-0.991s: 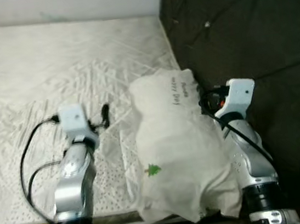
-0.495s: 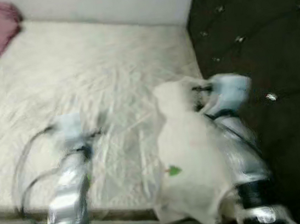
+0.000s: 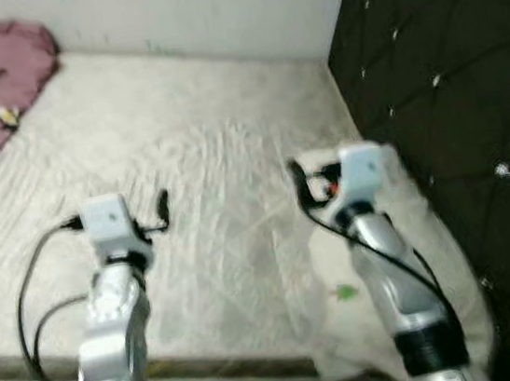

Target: Clean up the room

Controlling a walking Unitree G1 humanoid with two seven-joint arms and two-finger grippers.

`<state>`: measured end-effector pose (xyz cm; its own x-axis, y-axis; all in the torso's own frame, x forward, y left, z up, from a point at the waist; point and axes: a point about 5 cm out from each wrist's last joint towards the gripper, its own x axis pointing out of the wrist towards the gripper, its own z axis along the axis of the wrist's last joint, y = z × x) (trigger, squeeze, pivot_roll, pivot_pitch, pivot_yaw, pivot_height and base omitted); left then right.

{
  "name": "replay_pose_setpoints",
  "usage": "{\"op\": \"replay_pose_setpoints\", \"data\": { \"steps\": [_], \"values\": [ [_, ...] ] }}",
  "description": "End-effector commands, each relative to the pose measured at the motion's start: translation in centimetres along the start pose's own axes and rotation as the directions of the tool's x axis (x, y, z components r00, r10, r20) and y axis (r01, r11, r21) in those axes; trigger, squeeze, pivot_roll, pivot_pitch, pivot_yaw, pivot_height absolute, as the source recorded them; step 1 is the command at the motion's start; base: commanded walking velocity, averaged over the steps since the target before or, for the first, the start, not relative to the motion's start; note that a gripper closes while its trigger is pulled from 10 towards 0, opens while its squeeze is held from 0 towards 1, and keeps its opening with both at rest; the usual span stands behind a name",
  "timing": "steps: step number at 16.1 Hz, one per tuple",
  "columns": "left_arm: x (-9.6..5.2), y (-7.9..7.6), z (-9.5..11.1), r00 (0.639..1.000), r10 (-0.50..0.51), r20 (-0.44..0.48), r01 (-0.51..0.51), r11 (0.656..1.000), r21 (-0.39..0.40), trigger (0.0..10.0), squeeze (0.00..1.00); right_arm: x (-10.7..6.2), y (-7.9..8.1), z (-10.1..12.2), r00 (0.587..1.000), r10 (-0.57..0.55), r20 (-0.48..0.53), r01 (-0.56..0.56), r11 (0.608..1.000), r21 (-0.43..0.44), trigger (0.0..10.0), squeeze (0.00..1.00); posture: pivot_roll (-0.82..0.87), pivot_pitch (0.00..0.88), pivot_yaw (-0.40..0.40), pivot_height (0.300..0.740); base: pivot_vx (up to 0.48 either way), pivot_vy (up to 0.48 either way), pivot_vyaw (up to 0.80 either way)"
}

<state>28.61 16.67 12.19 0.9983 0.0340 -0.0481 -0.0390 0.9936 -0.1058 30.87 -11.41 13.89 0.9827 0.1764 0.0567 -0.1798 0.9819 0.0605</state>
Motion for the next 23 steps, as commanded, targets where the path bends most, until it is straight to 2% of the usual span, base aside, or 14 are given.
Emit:
{"op": "replay_pose_setpoints", "data": {
  "steps": [1,2,4,5,9,12,23],
  "values": [
    [-0.05,-1.20,-0.13,1.000,-0.030,-0.005,0.030,1.000,-0.008,10.0,0.00,-0.36,-1.61,-0.07,0.999,-0.048,-0.024,0.048,0.999,-0.015,10.0,0.00,0.00,0.000,-0.077,0.740,0.000,0.000,0.00],
    [-0.12,-1.35,-0.12,0.999,-0.037,-0.007,0.036,0.999,-0.018,10.0,0.00,-0.51,-1.58,-0.23,0.999,-0.034,-0.036,0.035,0.999,0.018,10.0,0.00,0.00,0.000,-0.077,0.740,0.000,0.000,0.00],
    [-0.24,-1.37,-0.24,0.999,-0.043,-0.009,0.043,0.999,-0.019,10.0,0.00,-0.61,-2.06,-0.28,0.996,-0.084,-0.035,0.085,0.996,0.030,10.0,0.00,0.00,0.000,-0.077,0.740,0.000,0.000,0.00],
    [-0.38,-1.24,-0.41,0.999,-0.052,-0.005,0.052,0.999,-0.015,10.0,0.00,-0.70,-2.28,-0.50,0.994,-0.098,-0.047,0.101,0.992,0.071,10.0,0.00,0.00,0.000,-0.077,0.740,0.000,0.315,0.00],
    [-0.46,-0.96,-0.58,0.999,-0.045,-0.014,0.045,0.999,-0.017,10.0,0.00,-0.93,-2.26,-0.66,0.995,-0.077,-0.069,0.083,0.993,0.088,10.0,0.00,0.00,0.000,-0.082,0.740,0.000,0.480,0.00],
    [-0.37,-1.19,-0.43,0.999,-0.054,-0.002,0.054,0.998,-0.023,10.0,0.00,-0.74,-2.17,-0.45,0.995,-0.072,-0.065,0.077,0.993,0.088,10.0,0.00,0.00,0.000,-0.085,0.740,0.000,0.480,-0.61],
    [-0.30,-1.24,-0.21,0.999,-0.053,-0.003,0.053,0.998,-0.037,10.0,0.00,-0.52,-1.92,-0.28,0.997,-0.053,-0.055,0.057,0.995,0.082,10.0,0.00,0.00,0.000,-0.084,0.740,0.000,0.480,0.00]
  ]
}}
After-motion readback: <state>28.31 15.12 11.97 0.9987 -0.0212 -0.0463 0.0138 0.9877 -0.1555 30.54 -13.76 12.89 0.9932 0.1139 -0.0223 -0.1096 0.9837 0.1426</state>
